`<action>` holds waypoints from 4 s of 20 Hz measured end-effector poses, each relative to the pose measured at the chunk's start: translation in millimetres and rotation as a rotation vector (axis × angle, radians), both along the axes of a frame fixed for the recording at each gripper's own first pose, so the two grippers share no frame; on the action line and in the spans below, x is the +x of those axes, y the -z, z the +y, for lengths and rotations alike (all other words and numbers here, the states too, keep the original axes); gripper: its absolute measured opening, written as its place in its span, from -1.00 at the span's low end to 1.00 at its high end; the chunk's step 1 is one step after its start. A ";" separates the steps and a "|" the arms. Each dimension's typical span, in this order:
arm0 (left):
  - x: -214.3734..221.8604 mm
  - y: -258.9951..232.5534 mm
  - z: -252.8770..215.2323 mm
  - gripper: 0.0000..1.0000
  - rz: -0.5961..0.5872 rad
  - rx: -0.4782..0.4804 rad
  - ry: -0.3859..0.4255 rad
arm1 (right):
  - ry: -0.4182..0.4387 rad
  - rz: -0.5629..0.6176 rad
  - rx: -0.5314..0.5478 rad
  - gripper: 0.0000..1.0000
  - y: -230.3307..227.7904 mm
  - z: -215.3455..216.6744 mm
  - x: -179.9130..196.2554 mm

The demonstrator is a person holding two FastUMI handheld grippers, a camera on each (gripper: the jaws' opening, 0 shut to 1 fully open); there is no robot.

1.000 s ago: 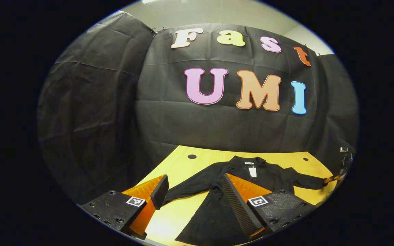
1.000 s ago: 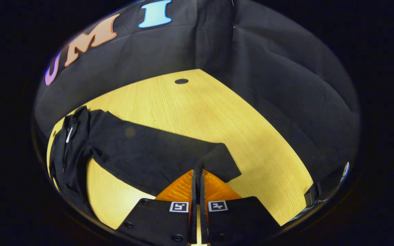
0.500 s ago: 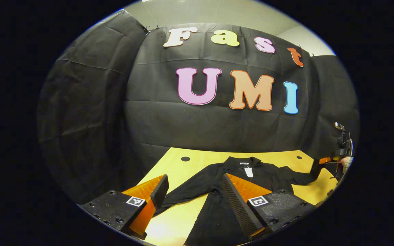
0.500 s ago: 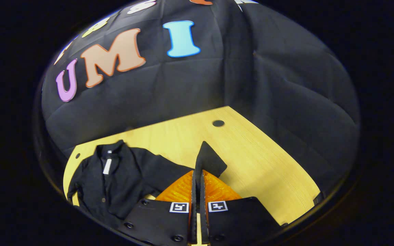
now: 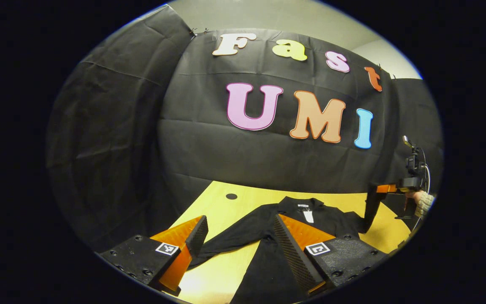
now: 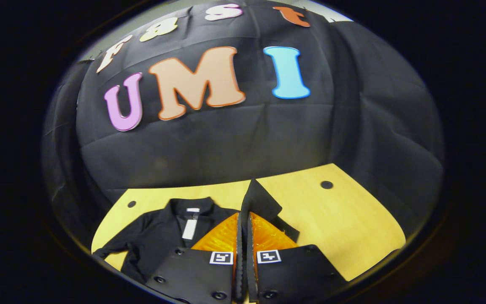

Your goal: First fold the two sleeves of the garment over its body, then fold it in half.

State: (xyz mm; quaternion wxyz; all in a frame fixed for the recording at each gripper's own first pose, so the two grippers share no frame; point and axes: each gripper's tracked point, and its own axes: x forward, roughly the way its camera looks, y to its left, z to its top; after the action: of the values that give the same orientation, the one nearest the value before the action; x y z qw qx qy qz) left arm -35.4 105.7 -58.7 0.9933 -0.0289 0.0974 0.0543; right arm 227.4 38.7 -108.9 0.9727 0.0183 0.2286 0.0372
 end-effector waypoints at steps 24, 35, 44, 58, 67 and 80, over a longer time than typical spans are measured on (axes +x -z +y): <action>-37.7 19.6 27.2 0.84 0.026 -0.060 -0.109 | -0.392 0.167 -0.044 -0.87 149.3 306.1 30.7; -51.4 45.2 23.9 0.83 0.090 -0.066 -0.155 | -0.441 0.349 0.123 -0.07 196.8 329.5 25.8; -47.2 73.5 36.3 0.84 0.147 -0.072 -0.202 | -0.416 0.178 0.149 0.96 126.1 289.9 45.4; -41.1 170.7 94.2 0.90 0.345 -0.018 -0.371 | -0.244 -0.120 0.088 0.95 21.9 117.4 -54.6; -54.9 214.1 125.5 0.87 0.422 -0.021 -0.482 | -0.215 -0.229 -0.038 0.86 -12.7 77.4 -115.7; -58.6 233.4 130.2 0.82 0.453 0.003 -0.522 | -0.161 -0.216 -0.006 0.94 -25.2 56.8 -138.1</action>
State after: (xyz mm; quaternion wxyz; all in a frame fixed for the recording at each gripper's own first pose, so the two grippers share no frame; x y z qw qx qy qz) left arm -94.0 235.9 -292.0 0.8992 -0.0383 0.3048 0.3117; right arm 89.3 95.5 -83.7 0.9855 -0.0071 0.1234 0.1163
